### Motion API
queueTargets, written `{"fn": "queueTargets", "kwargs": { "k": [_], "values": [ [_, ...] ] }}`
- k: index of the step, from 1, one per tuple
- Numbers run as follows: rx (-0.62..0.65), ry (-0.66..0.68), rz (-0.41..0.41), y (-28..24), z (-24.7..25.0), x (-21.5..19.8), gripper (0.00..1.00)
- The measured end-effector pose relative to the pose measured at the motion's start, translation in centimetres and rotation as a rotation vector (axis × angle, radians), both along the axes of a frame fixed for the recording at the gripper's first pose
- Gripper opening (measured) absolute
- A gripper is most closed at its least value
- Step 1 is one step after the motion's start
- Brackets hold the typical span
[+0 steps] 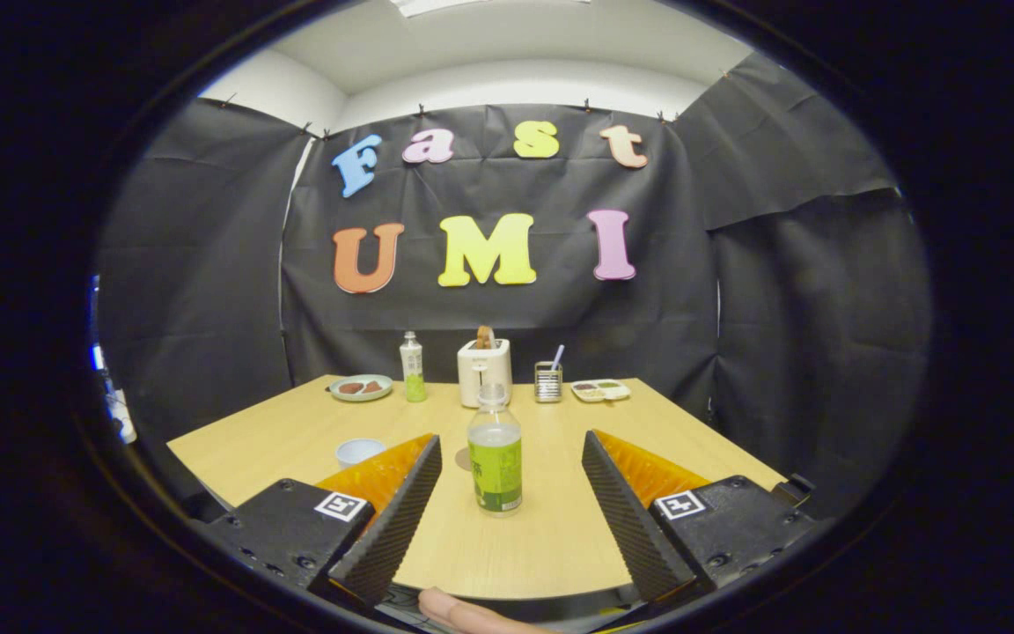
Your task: Take the bottle from table, then pour the juice into the cup, finally place the bottle on the coaster
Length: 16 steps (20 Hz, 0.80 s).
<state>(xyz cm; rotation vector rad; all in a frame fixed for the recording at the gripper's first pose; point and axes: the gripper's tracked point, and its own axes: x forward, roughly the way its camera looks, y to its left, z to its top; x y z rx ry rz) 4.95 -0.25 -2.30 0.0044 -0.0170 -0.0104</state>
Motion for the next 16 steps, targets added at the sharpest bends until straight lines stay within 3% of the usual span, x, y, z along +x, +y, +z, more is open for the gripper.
{"fn": "queueTargets", "kwargs": {
  "k": [10,16],
  "values": [
    [0.003,-0.030,-0.005,-0.4,-1.6,4.5,1.00],
    [-0.010,-0.009,0.048,1.7,-2.7,7.1,1.00]
  ]
}}
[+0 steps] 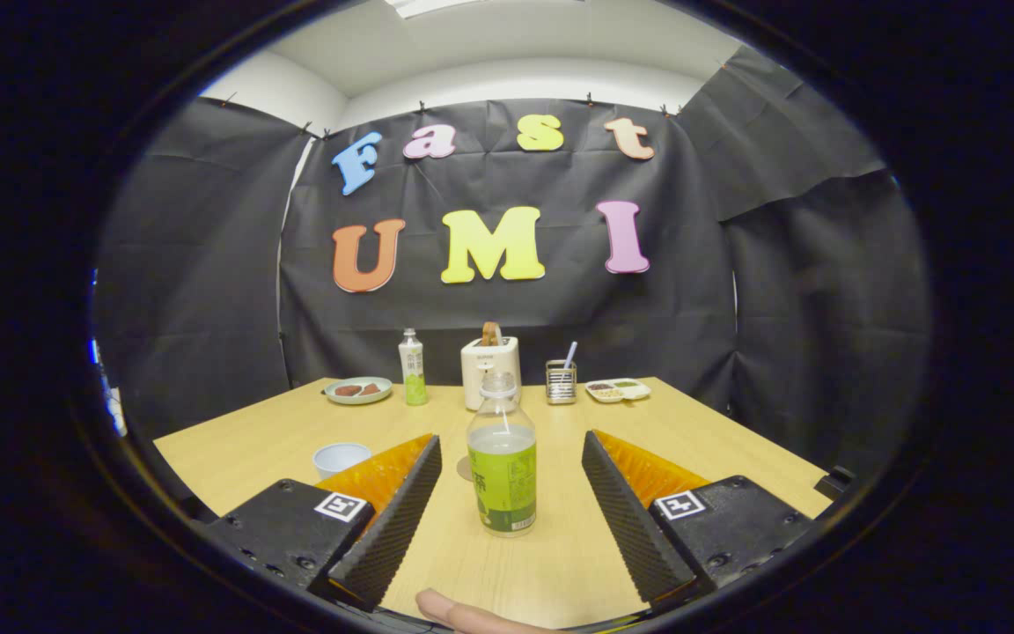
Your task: Take the bottle from table, then pour the juice into the cup, finally place the bottle on the coaster
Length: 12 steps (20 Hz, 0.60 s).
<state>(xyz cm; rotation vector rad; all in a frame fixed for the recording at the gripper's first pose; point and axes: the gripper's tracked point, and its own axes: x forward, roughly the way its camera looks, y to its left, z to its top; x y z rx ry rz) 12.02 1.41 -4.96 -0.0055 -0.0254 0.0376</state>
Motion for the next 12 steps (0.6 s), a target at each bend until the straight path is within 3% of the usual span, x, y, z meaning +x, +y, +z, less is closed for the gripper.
{"fn": "queueTargets", "kwargs": {
  "k": [5,12],
  "values": [
    [-0.008,-0.024,0.041,1.1,-0.3,1.0,1.00],
    [-0.026,-0.009,0.001,0.2,-1.8,4.8,1.00]
  ]
}}
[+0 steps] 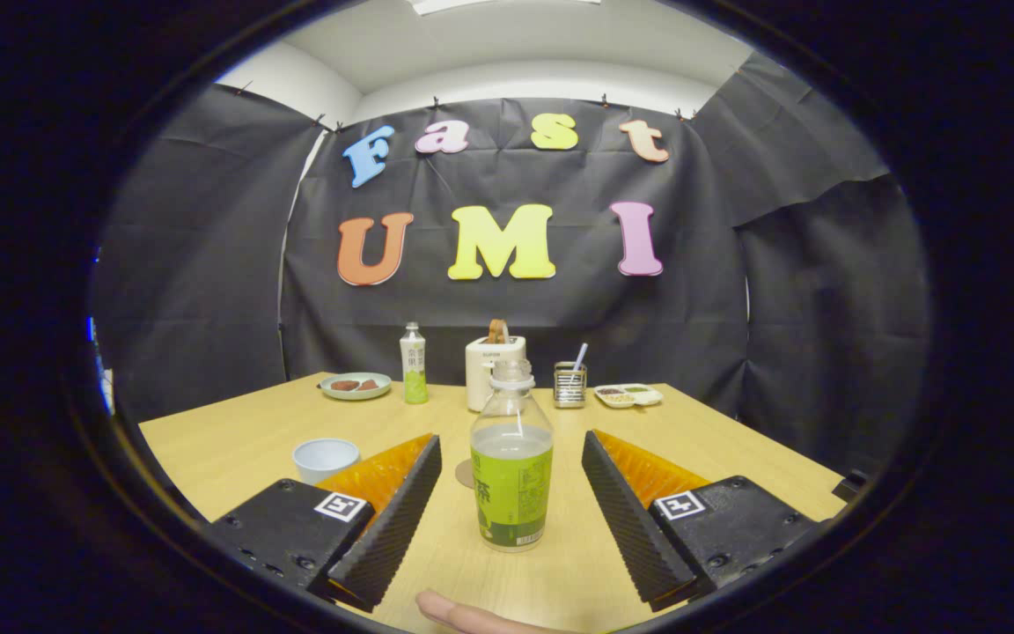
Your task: Take the bottle from table, then pour the juice into the cup, finally place the bottle on the coaster
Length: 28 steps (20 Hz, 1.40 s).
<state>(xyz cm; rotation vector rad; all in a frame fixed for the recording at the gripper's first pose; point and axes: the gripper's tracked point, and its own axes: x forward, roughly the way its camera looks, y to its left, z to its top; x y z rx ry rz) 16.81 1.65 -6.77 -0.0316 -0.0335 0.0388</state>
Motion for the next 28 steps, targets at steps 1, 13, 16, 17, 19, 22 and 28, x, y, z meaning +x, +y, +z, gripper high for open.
{"fn": "queueTargets", "kwargs": {
  "k": [1,13,16,17,19,22,28],
  "values": [
    [0.004,0.010,0.007,0.2,-0.4,0.8,1.00],
    [0.043,0.036,-0.038,-0.8,-2.4,8.0,0.92],
    [0.006,0.043,-0.009,0.4,-2.1,7.7,0.81],
    [-0.016,0.048,0.000,0.6,-2.4,7.9,0.81],
    [-0.042,0.049,0.008,0.7,-2.2,7.3,0.81],
    [-0.076,0.053,-0.006,0.3,-2.1,6.2,0.81],
    [-0.163,0.046,-0.108,-1.8,0.1,4.0,0.81]
  ]
}}
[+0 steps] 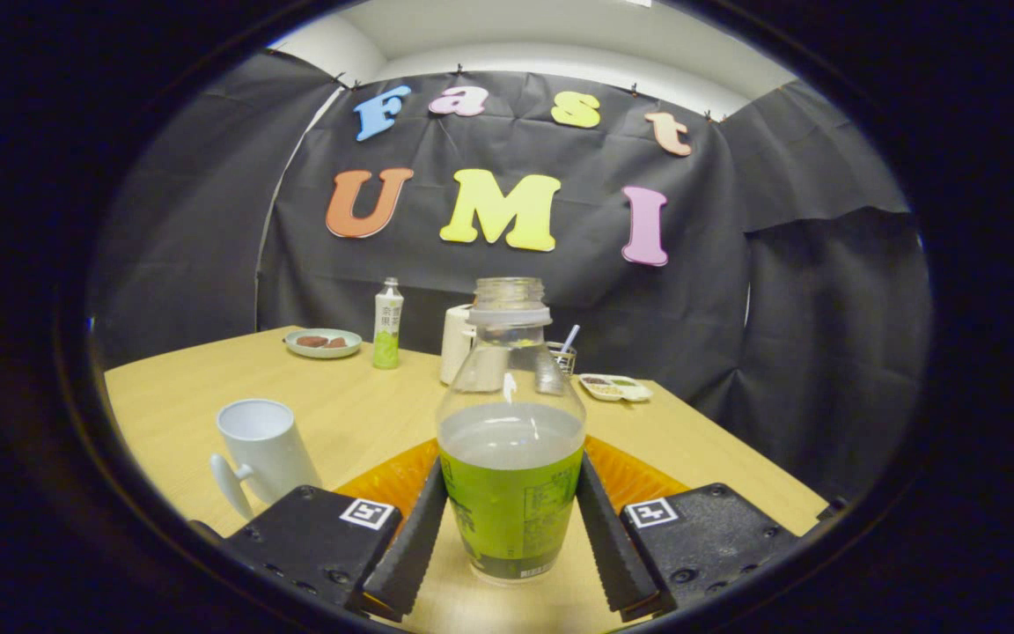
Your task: Take the bottle from table, then pour the juice into the cup, finally place the bottle on the coaster
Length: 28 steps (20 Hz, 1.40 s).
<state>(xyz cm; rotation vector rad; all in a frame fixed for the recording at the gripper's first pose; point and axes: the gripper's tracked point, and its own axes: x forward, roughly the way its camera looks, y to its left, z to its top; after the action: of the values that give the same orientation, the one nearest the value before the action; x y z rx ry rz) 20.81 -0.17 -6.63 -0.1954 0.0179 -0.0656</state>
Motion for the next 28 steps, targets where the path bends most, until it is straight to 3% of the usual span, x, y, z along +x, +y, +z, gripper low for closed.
{"fn": "queueTargets", "kwargs": {
  "k": [10,21,28],
  "values": [
    [-0.182,-0.016,-0.081,-0.5,4.0,-2.2,0.81],
    [-0.529,0.032,-0.160,-0.3,6.3,0.1,0.81],
    [-0.847,-0.023,-0.227,1.0,8.0,0.4,0.81]
  ]
}}
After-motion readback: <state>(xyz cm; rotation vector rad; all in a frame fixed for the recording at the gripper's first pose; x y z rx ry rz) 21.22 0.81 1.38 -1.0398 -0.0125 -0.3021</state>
